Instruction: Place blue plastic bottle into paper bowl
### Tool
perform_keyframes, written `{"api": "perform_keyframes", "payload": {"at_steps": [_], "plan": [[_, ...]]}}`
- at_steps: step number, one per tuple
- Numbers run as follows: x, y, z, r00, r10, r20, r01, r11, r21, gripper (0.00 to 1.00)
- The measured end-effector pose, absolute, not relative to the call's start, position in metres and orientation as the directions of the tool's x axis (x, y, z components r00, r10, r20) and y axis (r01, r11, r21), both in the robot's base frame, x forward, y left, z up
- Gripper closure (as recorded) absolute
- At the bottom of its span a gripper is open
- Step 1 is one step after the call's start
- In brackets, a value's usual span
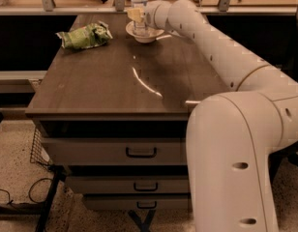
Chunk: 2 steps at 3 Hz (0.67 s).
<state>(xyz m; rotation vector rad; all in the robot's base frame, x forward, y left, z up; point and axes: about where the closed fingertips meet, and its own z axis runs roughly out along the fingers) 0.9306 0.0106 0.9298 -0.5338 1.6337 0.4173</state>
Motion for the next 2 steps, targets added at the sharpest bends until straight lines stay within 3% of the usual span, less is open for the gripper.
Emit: {"api": "perform_keyframes", "payload": {"at_steps": [2], "plan": [[0.9307, 0.0161, 0.9268, -0.090, -0.103, -0.991, -0.570, 0.821, -0.034, 0.58]]}}
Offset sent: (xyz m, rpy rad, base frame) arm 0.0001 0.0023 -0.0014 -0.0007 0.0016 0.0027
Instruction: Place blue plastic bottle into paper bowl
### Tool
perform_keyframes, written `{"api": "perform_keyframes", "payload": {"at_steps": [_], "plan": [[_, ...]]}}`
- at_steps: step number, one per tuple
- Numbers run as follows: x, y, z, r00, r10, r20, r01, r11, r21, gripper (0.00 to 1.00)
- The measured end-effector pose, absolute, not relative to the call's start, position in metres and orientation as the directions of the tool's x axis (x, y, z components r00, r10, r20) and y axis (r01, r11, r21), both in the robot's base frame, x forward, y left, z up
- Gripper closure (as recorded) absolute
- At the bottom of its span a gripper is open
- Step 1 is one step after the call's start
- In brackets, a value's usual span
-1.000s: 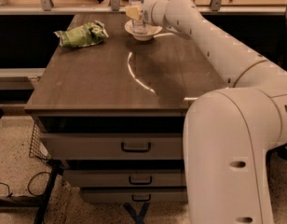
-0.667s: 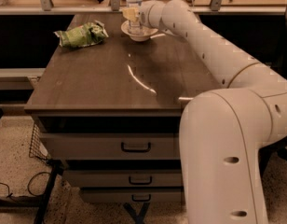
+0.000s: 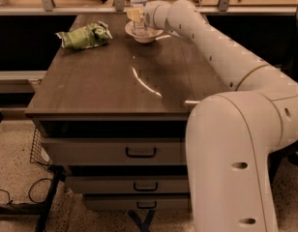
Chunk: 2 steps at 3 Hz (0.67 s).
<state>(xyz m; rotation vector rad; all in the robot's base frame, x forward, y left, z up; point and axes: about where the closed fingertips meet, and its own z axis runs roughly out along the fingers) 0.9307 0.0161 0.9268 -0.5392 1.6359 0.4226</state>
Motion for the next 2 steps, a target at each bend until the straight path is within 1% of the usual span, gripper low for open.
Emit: {"api": "perform_keyframes", "payload": {"at_steps": [1, 2], "plan": [[0.9308, 0.0186, 0.9256, -0.092, -0.104, -0.990, -0.573, 0.819, -0.033, 0.35], [0.9310, 0.0223, 0.9237, -0.093, -0.104, -0.990, -0.576, 0.817, -0.031, 0.05]]}}
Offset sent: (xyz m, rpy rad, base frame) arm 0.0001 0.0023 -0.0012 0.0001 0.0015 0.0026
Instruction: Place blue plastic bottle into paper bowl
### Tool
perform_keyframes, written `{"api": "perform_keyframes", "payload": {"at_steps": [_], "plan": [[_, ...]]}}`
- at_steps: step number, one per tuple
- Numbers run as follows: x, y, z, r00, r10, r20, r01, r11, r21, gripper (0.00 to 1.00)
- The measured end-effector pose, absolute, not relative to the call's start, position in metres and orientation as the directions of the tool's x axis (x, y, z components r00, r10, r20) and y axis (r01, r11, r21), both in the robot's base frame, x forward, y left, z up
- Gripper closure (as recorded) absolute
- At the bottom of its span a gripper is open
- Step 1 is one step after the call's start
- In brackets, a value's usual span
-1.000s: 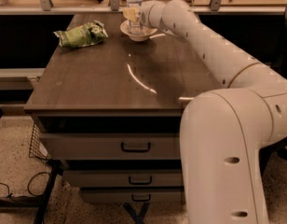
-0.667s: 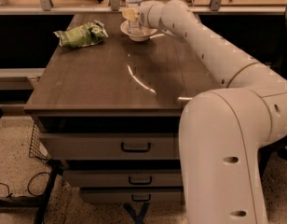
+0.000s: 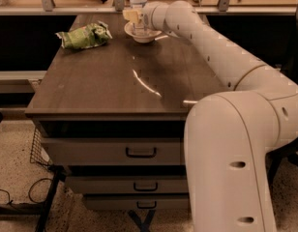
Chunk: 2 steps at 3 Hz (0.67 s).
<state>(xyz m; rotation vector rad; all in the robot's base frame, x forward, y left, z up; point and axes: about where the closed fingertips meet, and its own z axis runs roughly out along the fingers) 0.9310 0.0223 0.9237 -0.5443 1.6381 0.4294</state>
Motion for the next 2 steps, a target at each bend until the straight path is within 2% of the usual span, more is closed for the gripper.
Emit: {"api": "perform_keyframes", "payload": {"at_steps": [1, 2], "plan": [[0.9310, 0.0239, 0.9229, -0.094, -0.104, -0.990, -0.578, 0.816, -0.031, 0.00], [0.9310, 0.0240, 0.9228, -0.094, -0.104, -0.990, -0.578, 0.816, -0.030, 0.00]]}}
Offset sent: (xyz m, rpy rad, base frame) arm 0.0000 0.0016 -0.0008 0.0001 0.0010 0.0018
